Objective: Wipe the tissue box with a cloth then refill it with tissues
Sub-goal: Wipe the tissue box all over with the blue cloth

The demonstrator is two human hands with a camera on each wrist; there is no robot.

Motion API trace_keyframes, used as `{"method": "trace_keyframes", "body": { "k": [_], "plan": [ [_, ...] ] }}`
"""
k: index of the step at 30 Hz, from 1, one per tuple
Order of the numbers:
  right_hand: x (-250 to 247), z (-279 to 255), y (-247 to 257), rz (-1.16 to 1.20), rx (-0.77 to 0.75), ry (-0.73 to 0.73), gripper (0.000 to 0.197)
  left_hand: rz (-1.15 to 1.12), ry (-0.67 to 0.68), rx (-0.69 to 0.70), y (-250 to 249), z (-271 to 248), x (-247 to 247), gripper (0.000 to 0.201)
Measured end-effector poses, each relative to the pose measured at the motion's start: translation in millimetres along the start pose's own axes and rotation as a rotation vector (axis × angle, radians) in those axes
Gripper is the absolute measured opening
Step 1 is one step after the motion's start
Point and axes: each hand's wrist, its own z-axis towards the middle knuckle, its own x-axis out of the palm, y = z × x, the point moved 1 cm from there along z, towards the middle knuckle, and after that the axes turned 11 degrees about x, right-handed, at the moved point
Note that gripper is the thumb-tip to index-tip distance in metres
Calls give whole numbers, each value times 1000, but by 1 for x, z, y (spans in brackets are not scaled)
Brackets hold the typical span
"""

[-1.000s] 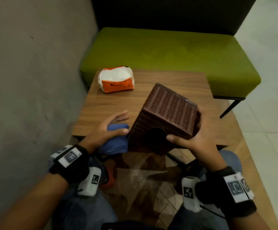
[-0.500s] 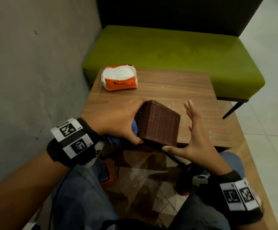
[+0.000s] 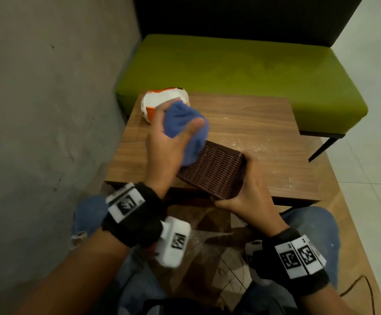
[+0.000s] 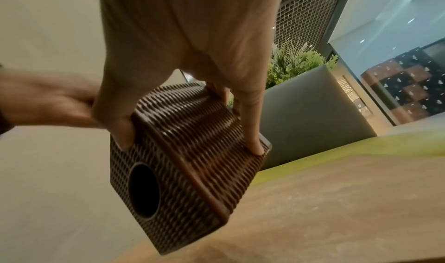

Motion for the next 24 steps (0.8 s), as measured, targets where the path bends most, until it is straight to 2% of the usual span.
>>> {"method": "trace_keyframes", "body": {
  "k": [1,2,4,5,6,7,9,12,13,15,17,18,20,22,24],
  "plan": [
    [4,2,1,19,-6,-9,104,19,76,43,-3,-13,11,47],
    [7,3,2,31,-17,-17,100,91,225,148,-6,-28,20,47],
    [13,2,4,55,-13,-31,82,305,557,484,-6,-54,33,44],
    [14,0,6,63,-9,-36,76,355,662,626,1,-60,33,44],
    [13,-1,5,71,-20,-53,78,357,702,668,7,-59,30,44],
    [12,-2,2,85,-34,-58,89,335,678,621,12,-53,27,45],
    [7,-6,-2,115,-12,-60,104,334,516,481,22,-37,16,47],
    [0,-14,-6,73,-28,-76,101,409,243,222,52,-6,-10,36],
    [-2,-17,-6,59,-44,-77,98,450,195,65,65,1,-20,31],
    [-9,-22,-4,63,-95,-66,99,426,105,-362,86,6,-40,24],
    [-16,-21,-3,27,-224,-75,96,47,50,-760,91,7,-58,27],
    [-20,-20,-3,-15,-299,-85,93,-185,102,-892,90,7,-63,34],
    [-26,-17,-4,-96,-421,-58,89,-464,341,-1013,83,4,-70,57],
    [-33,-12,-7,-164,-506,29,87,-554,575,-1029,76,2,-72,75],
    [-39,-8,-12,-236,-563,119,90,-585,694,-1045,67,2,-67,85]
  ]
}}
